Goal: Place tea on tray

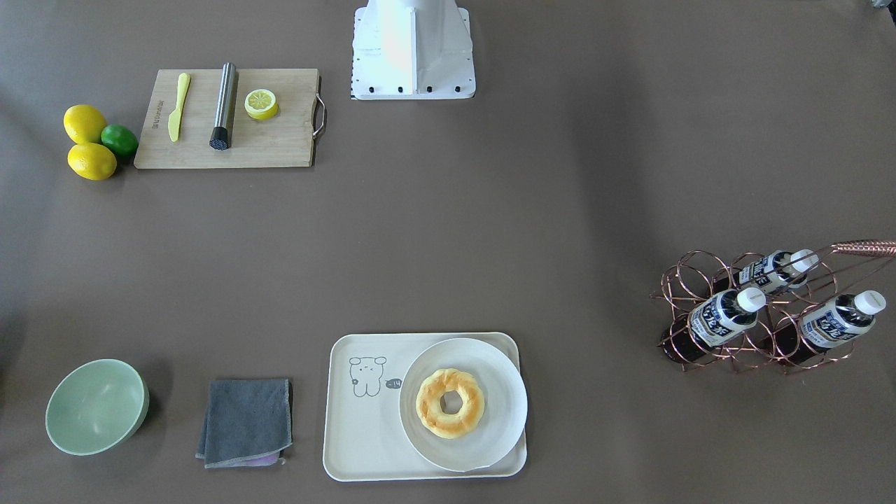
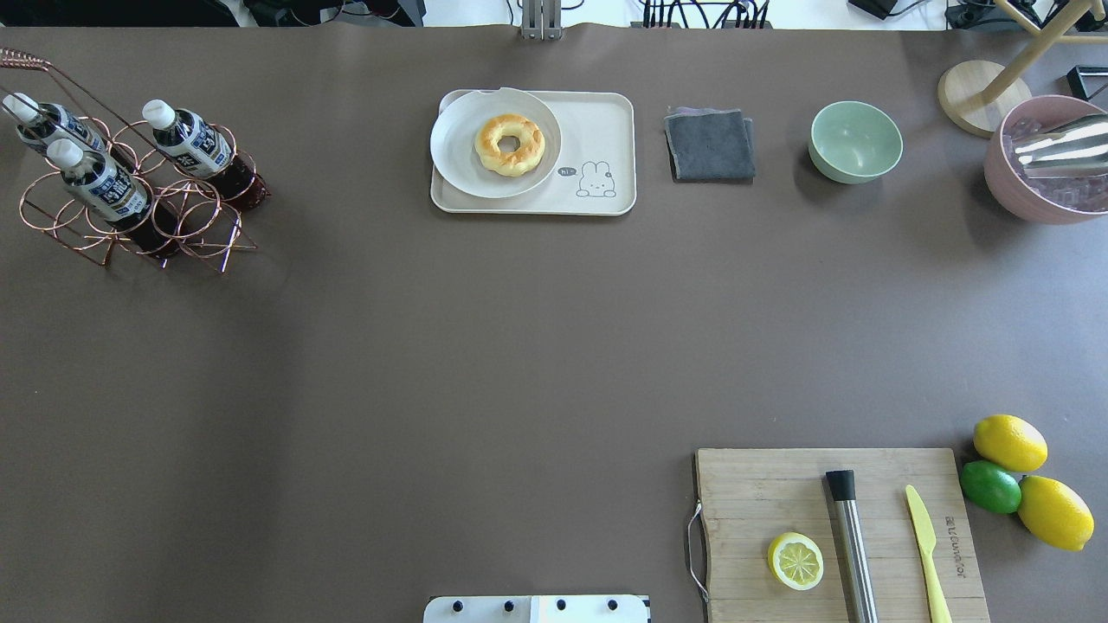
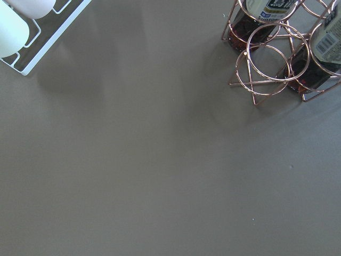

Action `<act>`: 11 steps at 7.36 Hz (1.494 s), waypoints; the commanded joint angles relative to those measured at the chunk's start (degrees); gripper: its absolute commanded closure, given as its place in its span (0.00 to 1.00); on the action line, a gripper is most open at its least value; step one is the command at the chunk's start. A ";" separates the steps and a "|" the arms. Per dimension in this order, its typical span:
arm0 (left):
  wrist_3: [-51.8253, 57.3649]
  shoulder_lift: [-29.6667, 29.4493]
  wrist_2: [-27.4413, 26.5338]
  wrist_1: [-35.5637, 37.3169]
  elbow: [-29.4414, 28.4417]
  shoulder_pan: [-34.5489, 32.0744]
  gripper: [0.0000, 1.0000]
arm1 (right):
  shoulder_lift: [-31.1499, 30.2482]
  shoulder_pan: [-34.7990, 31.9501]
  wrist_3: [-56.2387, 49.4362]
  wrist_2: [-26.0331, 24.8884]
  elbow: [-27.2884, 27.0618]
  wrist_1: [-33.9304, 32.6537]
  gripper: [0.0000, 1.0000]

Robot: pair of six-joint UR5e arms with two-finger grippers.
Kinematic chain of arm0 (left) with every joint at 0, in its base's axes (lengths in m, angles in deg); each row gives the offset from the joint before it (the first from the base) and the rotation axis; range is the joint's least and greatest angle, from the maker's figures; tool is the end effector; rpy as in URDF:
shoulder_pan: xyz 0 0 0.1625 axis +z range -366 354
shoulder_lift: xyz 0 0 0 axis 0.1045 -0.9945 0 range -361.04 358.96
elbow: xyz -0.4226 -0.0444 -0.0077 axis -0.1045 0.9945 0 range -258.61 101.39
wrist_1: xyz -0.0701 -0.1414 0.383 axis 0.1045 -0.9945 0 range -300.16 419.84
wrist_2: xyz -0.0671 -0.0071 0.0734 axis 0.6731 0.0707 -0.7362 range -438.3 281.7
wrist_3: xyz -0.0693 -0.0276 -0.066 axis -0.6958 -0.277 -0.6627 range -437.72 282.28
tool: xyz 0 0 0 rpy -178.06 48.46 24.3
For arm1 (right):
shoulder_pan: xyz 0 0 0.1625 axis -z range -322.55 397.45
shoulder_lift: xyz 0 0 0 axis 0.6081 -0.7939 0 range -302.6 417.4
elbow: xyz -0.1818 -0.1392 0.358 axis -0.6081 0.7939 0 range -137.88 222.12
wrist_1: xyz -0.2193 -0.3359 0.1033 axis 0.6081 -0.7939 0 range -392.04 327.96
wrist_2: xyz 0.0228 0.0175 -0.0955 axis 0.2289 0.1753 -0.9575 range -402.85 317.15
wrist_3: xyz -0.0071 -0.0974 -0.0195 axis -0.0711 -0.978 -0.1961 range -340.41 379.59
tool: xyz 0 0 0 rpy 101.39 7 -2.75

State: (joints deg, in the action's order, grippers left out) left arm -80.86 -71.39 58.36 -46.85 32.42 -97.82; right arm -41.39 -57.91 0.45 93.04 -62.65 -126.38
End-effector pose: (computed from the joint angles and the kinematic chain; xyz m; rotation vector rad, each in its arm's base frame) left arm -0.0725 -0.3631 0.5874 0.2882 0.8104 0.0472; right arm 0.1013 -0.4191 0.6080 0.1968 -0.7788 -0.2389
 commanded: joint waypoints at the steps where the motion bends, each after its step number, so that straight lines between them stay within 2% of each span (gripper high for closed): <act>1: -0.11 -0.14 0.35 0.26 0.33 0.15 0.04 | -0.09 0.00 -0.02 -0.01 -0.17 0.03 0.00; 4: -0.20 -0.05 0.79 0.52 0.33 0.24 0.04 | -0.01 0.09 -0.02 -0.01 0.01 -0.05 0.00; 6: -2.29 -2.49 2.82 5.07 0.68 1.47 0.03 | 0.00 0.09 0.07 -0.01 -0.08 0.03 0.00; 8: -3.87 -2.25 2.64 3.16 1.91 1.56 0.03 | -0.09 0.09 0.07 -0.01 0.00 -0.05 0.00; 9: -12.15 -2.77 2.29 0.46 2.87 3.21 0.02 | -0.09 0.18 0.07 0.34 0.01 -0.05 0.00; 10: -13.80 -3.47 -0.49 -5.57 3.14 7.75 0.02 | -0.09 0.18 0.07 0.43 0.09 -0.05 0.00; 11: -14.60 -4.26 -1.65 -7.11 3.75 11.63 0.02 | -0.09 0.44 0.15 0.43 0.35 -0.05 0.00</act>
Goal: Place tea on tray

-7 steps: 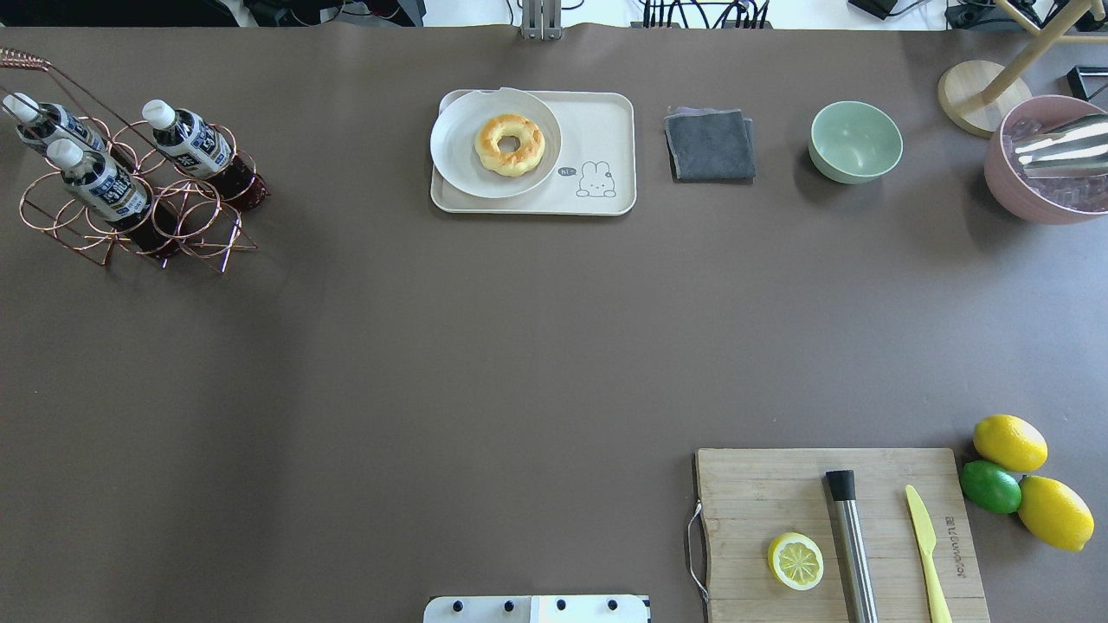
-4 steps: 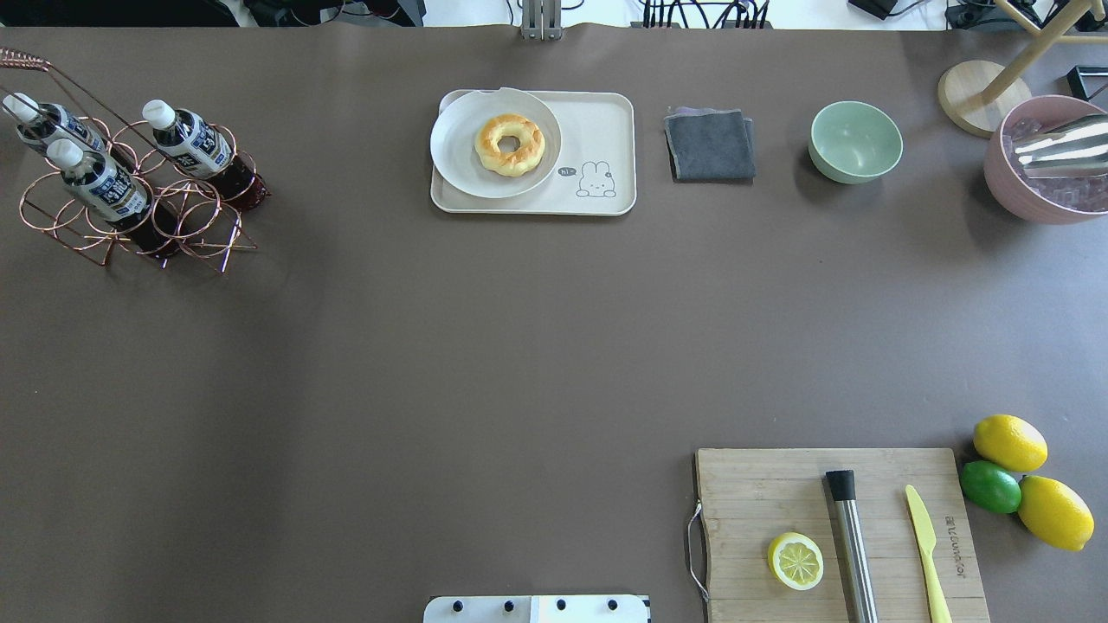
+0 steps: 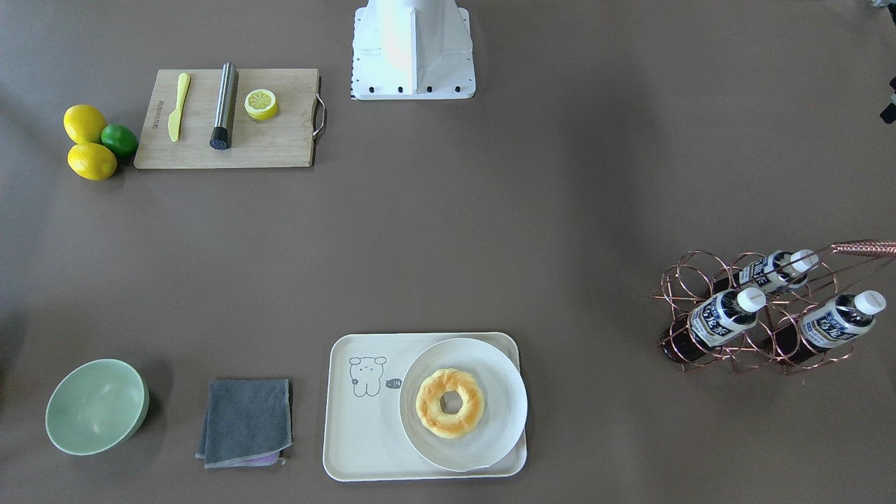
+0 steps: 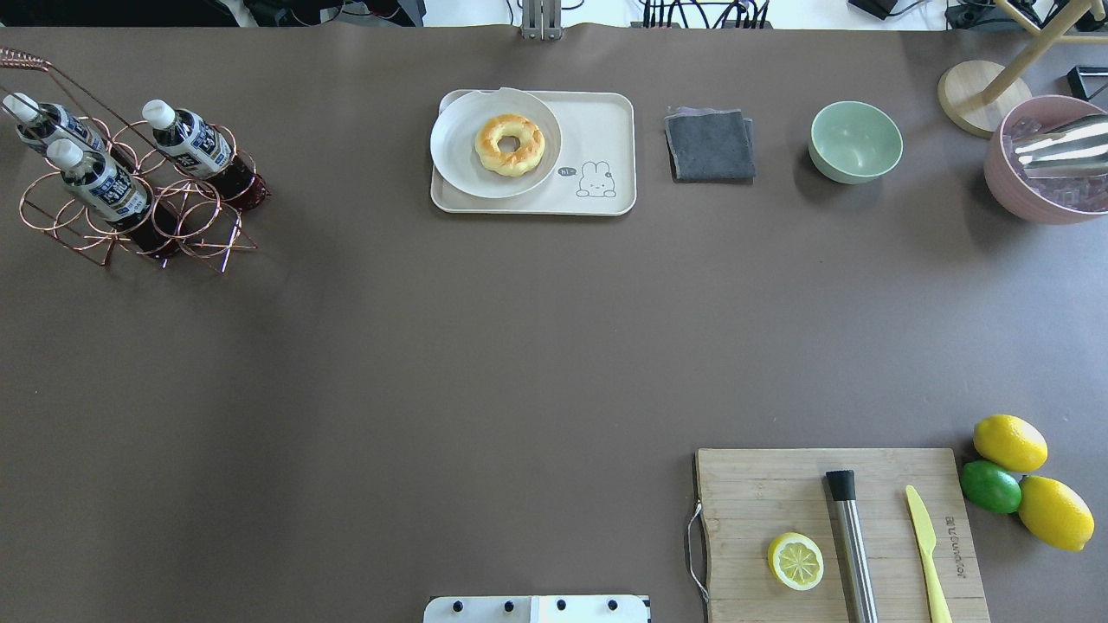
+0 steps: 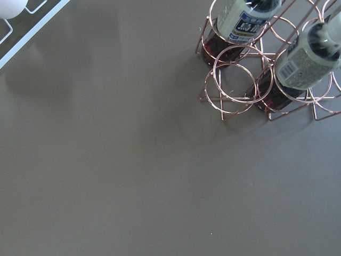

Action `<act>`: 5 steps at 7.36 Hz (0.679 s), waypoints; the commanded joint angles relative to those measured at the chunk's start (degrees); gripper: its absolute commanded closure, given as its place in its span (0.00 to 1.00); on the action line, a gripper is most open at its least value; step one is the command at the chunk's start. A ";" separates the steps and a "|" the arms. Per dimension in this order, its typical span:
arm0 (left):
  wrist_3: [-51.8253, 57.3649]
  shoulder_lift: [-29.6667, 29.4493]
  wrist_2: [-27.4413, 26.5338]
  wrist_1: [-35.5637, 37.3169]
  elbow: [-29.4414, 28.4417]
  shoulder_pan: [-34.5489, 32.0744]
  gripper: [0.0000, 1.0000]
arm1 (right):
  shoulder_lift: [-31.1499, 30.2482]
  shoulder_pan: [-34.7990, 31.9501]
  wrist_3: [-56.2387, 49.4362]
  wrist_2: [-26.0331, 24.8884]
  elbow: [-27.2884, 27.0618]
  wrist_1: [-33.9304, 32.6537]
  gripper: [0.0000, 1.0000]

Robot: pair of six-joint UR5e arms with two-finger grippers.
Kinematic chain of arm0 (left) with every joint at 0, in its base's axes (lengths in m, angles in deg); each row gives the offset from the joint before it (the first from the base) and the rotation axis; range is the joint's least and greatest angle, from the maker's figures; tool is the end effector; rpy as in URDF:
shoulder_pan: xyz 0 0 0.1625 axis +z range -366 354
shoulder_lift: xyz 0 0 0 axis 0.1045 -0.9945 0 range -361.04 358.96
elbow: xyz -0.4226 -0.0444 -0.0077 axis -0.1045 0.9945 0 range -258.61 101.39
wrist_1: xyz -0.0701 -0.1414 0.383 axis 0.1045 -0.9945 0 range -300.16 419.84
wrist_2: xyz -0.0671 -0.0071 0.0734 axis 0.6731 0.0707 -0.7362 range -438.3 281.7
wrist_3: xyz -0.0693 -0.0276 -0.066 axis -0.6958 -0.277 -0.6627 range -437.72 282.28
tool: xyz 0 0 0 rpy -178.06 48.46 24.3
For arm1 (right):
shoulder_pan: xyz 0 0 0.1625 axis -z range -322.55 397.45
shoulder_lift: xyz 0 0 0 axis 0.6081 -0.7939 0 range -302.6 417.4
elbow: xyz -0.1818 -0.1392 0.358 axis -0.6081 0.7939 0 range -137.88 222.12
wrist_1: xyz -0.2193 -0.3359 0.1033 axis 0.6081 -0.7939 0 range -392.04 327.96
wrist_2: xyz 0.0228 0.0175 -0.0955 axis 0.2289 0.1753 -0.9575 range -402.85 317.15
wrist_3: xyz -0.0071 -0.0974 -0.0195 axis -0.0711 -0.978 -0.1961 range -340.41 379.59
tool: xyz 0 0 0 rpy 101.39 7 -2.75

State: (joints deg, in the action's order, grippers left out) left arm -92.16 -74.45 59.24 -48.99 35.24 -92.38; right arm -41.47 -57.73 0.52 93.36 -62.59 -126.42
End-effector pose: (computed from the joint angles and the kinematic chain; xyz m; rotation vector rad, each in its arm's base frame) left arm -0.0353 -0.3899 0.5369 0.2950 0.8709 0.0135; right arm 0.0996 -0.4188 0.6088 0.1934 -0.7853 -0.2393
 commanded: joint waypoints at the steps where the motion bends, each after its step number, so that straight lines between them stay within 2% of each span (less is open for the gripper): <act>1: -5.41 -2.08 -7.24 -5.16 2.06 7.70 0.02 | -0.10 0.34 0.00 0.03 0.47 -0.01 0.00; 3: -16.69 -7.24 -9.13 -4.90 2.43 11.91 0.04 | -0.10 0.52 0.08 0.03 0.56 -0.01 0.00; 5: -22.38 -12.78 -12.38 -4.81 1.21 16.84 0.07 | -0.19 1.31 0.00 0.03 1.00 -0.01 0.00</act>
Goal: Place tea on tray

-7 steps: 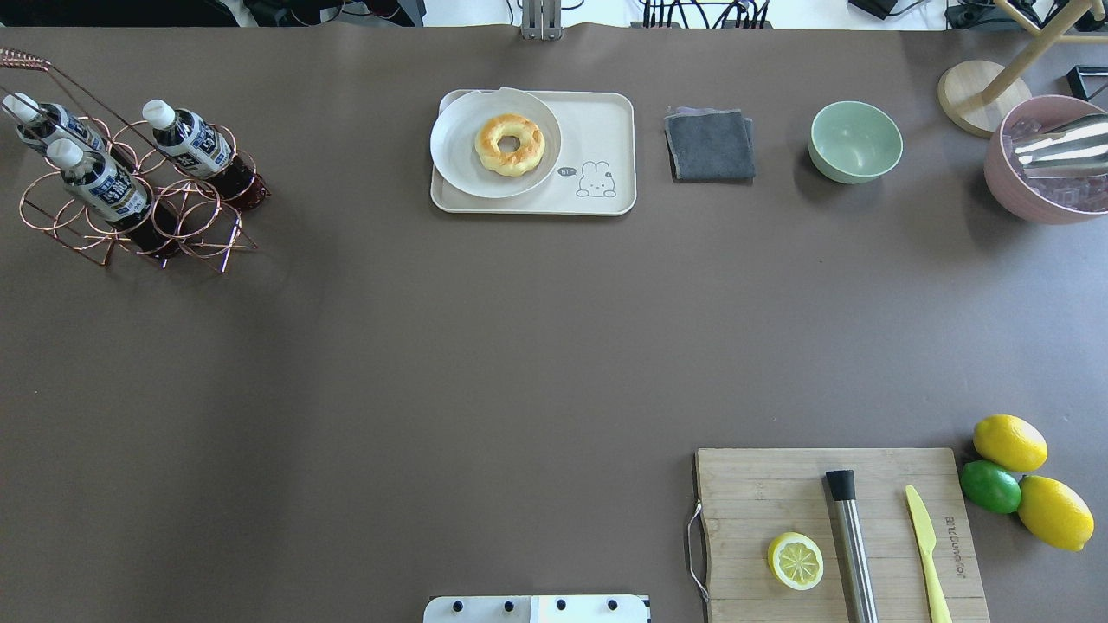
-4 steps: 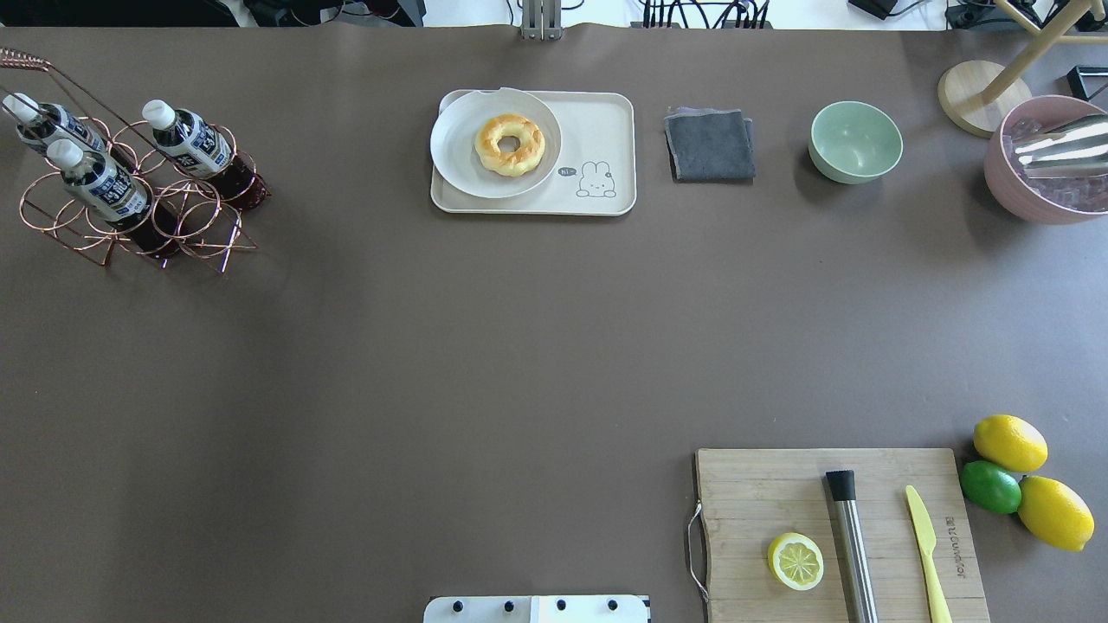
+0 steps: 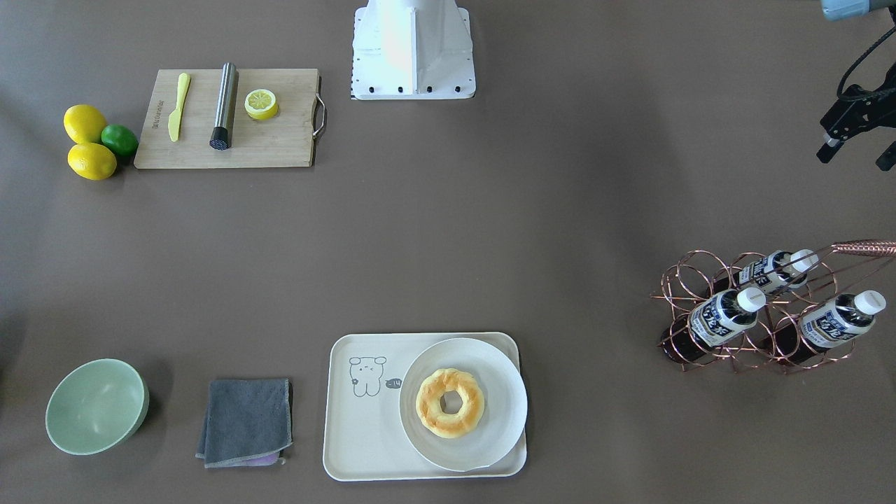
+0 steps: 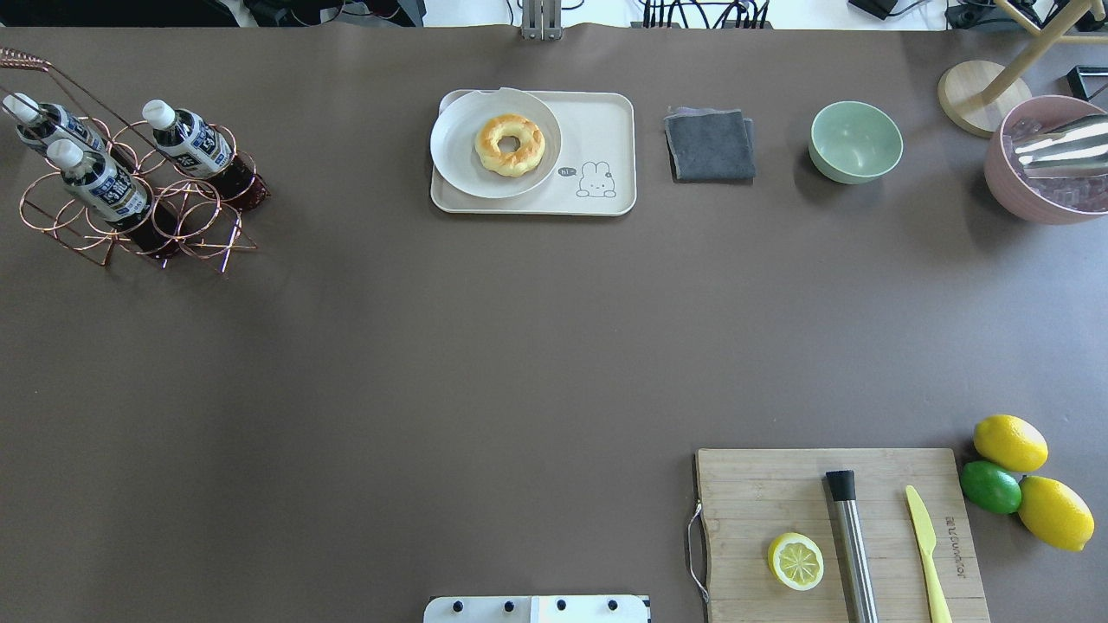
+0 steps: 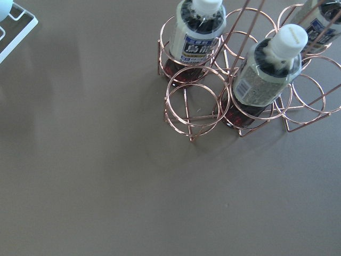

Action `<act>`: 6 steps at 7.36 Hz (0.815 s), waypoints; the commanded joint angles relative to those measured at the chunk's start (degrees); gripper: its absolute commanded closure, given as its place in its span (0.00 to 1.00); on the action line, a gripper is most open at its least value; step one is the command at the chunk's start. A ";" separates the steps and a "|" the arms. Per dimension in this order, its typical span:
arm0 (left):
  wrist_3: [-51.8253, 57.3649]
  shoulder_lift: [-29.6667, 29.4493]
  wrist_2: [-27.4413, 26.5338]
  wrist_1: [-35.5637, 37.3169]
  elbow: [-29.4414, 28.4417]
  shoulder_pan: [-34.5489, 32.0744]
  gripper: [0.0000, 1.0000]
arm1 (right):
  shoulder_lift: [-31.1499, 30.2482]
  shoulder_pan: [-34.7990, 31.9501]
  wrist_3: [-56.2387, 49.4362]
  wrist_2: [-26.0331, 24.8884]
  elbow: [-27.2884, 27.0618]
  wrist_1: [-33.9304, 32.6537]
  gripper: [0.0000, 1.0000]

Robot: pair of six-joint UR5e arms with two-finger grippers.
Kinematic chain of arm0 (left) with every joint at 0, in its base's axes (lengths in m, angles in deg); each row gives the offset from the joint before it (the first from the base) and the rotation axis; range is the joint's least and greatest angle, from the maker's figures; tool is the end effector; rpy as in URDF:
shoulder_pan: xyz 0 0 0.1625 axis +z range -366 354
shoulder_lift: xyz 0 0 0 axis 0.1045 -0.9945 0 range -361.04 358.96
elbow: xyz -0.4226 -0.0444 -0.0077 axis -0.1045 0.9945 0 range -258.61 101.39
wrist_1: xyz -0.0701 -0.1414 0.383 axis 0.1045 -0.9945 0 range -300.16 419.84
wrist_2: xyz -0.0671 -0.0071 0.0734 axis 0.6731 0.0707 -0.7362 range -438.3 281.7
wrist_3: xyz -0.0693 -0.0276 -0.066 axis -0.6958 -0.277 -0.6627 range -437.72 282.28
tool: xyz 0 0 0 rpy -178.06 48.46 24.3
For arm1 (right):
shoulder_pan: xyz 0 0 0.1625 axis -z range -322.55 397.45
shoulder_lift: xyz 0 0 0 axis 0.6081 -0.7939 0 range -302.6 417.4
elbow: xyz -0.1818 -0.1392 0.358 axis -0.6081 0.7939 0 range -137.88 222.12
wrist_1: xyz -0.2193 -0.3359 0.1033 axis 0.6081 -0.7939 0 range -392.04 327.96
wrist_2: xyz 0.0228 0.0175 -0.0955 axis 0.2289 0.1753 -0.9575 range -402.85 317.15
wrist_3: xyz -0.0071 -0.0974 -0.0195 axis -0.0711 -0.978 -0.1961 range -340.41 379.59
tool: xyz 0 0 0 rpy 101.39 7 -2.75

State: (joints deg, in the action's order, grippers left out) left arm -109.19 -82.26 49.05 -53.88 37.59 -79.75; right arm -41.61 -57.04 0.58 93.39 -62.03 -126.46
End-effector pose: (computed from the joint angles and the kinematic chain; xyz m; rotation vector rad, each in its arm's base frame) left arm 0.0521 -0.4395 0.4592 0.3798 0.8479 -0.0123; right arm 0.0944 -0.4185 0.6147 0.1764 -0.7897 -0.2445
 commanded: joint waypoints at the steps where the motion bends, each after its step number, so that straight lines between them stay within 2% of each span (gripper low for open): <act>1: -7.18 -9.18 -2.37 -0.01 -4.28 4.58 0.07 | 0.04 1.23 0.02 -0.18 0.61 0.12 0.00; 3: -6.76 -11.77 -9.36 -0.36 -6.86 8.50 0.09 | 0.04 1.50 0.02 -0.27 0.52 0.12 0.00; 6: -6.33 -15.27 -9.84 -0.79 -10.53 9.33 0.14 | 0.13 1.94 0.02 -0.45 0.52 0.12 0.00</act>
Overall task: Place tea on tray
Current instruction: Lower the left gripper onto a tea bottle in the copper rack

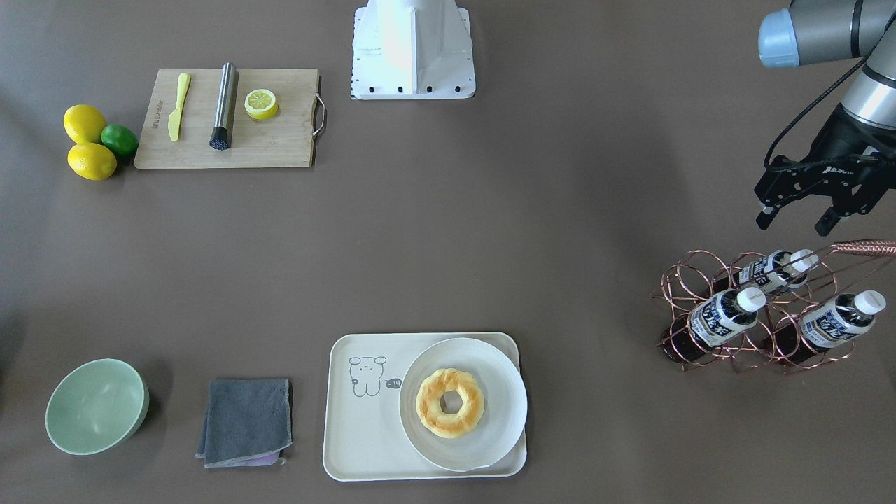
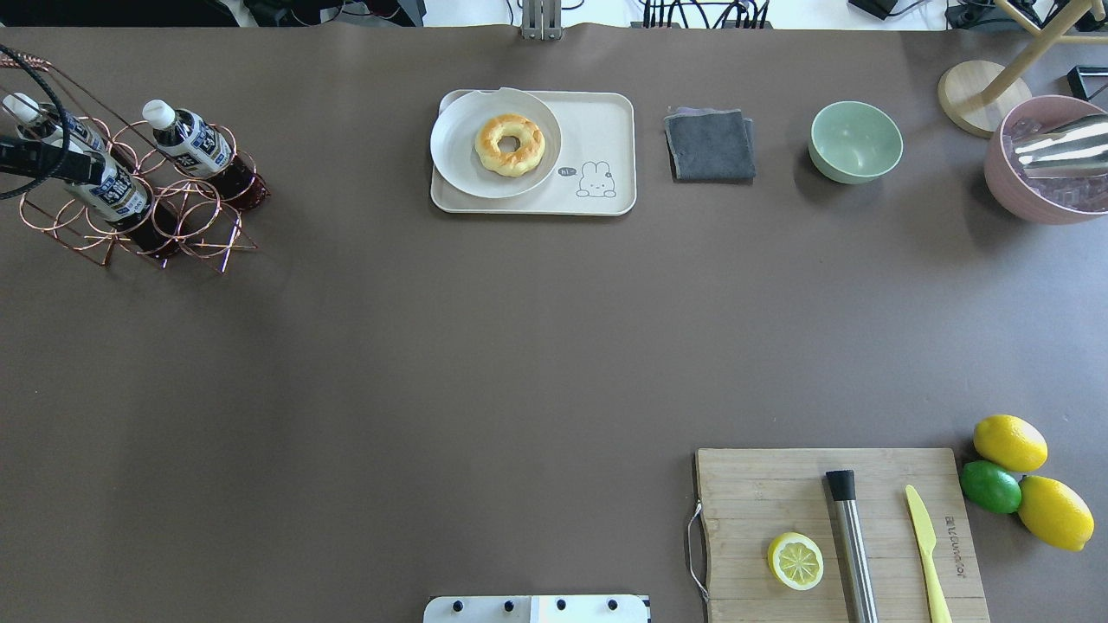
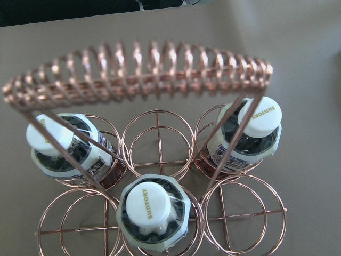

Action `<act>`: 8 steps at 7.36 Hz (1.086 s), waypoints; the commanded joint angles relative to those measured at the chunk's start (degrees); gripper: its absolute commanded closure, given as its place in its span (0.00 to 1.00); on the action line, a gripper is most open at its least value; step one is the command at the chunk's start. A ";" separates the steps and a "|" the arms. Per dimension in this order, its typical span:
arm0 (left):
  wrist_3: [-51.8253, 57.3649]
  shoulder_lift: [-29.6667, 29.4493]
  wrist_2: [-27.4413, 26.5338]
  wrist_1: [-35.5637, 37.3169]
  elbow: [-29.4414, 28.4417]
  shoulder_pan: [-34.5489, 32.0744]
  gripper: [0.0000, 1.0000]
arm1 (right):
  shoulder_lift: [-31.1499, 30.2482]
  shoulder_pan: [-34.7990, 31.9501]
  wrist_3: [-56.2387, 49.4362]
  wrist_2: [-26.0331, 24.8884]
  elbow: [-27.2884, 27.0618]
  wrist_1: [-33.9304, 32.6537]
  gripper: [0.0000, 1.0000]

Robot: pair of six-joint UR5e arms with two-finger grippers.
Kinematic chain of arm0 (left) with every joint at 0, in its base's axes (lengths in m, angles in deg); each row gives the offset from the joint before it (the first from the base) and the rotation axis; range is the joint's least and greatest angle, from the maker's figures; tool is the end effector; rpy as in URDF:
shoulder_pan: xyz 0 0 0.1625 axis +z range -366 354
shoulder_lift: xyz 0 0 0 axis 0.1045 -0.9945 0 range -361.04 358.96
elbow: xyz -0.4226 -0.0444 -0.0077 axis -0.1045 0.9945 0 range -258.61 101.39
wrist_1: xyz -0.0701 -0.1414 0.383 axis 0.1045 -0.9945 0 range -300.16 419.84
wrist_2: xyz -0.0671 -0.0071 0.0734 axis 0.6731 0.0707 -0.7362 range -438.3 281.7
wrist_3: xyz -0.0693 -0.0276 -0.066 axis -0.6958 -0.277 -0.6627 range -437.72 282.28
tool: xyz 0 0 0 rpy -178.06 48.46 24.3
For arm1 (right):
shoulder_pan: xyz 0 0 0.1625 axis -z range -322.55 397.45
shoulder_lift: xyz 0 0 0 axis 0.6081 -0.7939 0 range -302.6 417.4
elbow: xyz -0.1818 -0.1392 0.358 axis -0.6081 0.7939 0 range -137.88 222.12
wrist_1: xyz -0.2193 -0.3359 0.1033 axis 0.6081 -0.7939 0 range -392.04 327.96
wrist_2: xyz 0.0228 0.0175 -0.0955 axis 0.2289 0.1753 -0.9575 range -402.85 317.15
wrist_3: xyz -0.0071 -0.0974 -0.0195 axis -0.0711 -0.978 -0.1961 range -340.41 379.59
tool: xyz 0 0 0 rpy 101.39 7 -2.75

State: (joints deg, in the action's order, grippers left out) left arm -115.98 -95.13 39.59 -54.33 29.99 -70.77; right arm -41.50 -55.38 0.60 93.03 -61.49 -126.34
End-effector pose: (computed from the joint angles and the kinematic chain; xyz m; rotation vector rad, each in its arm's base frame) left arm 0.1451 -0.5116 0.4226 0.4390 0.8107 -0.0121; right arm 0.0827 -0.4218 0.6187 0.1586 -0.7875 -0.2696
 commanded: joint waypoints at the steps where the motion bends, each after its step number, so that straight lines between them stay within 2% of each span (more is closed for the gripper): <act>1: 0.72 -2.25 -0.38 -2.44 -4.17 0.35 0.16 | 0.02 0.28 0.00 0.00 -0.10 0.00 0.00; 3: 5.37 -1.89 -0.12 -3.78 -6.11 0.35 0.16 | 0.02 0.28 -0.08 0.09 -0.19 0.09 0.00; 5: 5.21 -2.15 0.06 -3.78 -6.29 0.35 0.17 | 0.02 0.28 -0.09 0.09 -0.28 0.00 0.00; 8: 5.21 -1.54 0.32 -3.78 -6.12 -0.17 0.41 | 0.02 0.28 -0.09 0.18 -0.28 0.00 0.00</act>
State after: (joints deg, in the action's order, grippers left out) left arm -110.81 -97.08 39.66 -58.10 23.77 -70.49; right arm -41.48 -55.10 0.52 93.16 -61.76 -126.30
